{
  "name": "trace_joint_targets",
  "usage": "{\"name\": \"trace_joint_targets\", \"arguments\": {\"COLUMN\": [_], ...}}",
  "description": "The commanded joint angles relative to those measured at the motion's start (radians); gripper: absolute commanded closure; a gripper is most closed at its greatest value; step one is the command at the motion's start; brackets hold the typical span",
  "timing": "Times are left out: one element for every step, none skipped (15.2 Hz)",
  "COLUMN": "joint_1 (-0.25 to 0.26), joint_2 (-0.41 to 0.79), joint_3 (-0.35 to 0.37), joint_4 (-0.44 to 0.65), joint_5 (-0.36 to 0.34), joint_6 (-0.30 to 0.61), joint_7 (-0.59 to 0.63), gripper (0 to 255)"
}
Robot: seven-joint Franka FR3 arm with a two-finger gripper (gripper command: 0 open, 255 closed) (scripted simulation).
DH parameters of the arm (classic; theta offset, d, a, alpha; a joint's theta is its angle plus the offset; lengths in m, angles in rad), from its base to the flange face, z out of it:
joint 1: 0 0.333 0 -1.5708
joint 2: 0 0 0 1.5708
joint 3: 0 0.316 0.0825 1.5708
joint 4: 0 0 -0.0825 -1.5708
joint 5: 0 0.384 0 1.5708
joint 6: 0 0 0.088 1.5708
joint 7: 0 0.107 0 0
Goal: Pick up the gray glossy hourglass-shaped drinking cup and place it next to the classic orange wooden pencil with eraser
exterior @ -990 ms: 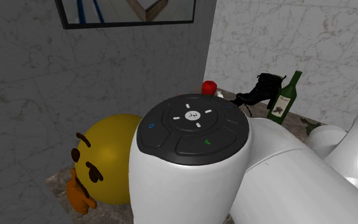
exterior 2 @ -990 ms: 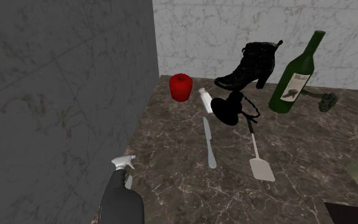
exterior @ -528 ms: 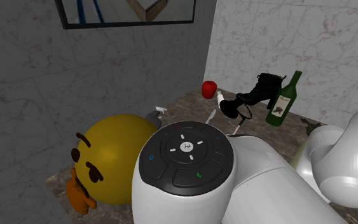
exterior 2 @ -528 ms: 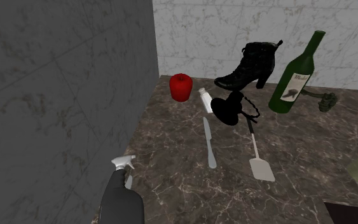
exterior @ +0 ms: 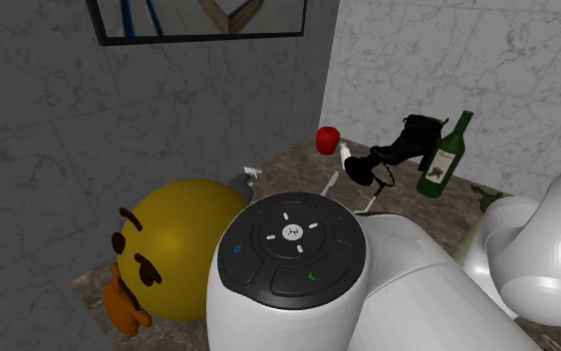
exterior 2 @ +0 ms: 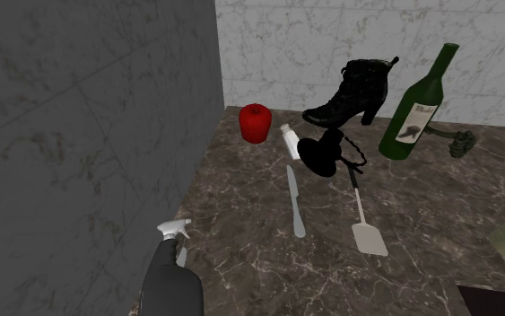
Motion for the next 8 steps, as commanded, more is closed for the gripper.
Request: {"name": "trace_joint_targets", "arguments": {"joint_1": [0.000,0.000,0.000,0.000,0.008,0.015,0.021,0.025], "joint_2": [0.000,0.000,0.000,0.000,-0.029,-0.055,-0.078,-0.094], "joint_3": [0.000,0.000,0.000,0.000,-0.015,-0.030,-0.045,-0.056], "joint_4": [0.000,0.000,0.000,0.000,0.017,0.034,0.053,0.069], "joint_5": [0.000,0.000,0.000,0.000,0.021,0.038,0.051,0.059], "joint_6": [0.000,0.000,0.000,0.000,-0.038,-0.077,-0.114,-0.144], "joint_7": [0.000,0.000,0.000,0.000,-0.017,-0.031,-0.042,-0.049], "gripper": [0,0,0,0,0,0,0,0]}}
